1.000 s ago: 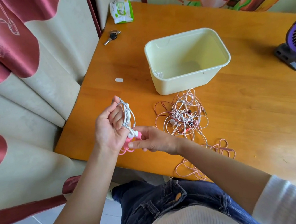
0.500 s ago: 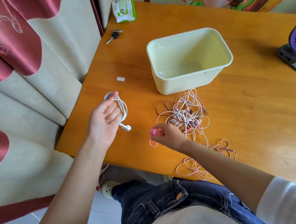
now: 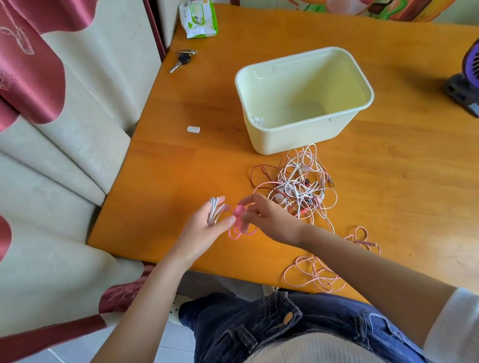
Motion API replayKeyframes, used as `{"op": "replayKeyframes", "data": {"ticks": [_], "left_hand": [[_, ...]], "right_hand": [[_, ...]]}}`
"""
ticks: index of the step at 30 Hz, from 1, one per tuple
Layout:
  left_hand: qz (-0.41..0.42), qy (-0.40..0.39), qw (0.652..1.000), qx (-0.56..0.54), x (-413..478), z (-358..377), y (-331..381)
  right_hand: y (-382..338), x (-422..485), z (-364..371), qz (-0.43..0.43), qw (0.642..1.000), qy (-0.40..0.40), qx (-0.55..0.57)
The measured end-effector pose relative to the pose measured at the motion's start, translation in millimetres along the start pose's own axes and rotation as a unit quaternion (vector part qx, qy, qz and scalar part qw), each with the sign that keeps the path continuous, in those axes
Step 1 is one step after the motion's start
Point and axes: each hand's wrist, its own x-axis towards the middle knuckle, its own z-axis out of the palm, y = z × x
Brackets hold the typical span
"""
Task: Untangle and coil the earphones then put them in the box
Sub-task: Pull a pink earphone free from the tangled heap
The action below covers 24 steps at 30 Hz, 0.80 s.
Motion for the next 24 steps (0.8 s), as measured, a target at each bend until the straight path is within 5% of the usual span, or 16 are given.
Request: {"op": "replayKeyframes", "data": {"ticks": [9,18,24], "left_hand": [[0.038,0.003,0.995,-0.087,-0.6,2.0,1.7],[0.056,0.06,0.98,0.183,6.3,-13.6,-2.8],[0.062,0.117,0.973,0.188,19.4,-9.4,-0.4]], "right_hand": [[-16.6,-8.9,3.7,0.017,0.995,-0.032,0.093],[-5.8,-6.9,-21.5,0.019,0.996,0.043,0.079],[4.9,-7.0,-23.6,0.017,0.994,0.094,0.048]]}}
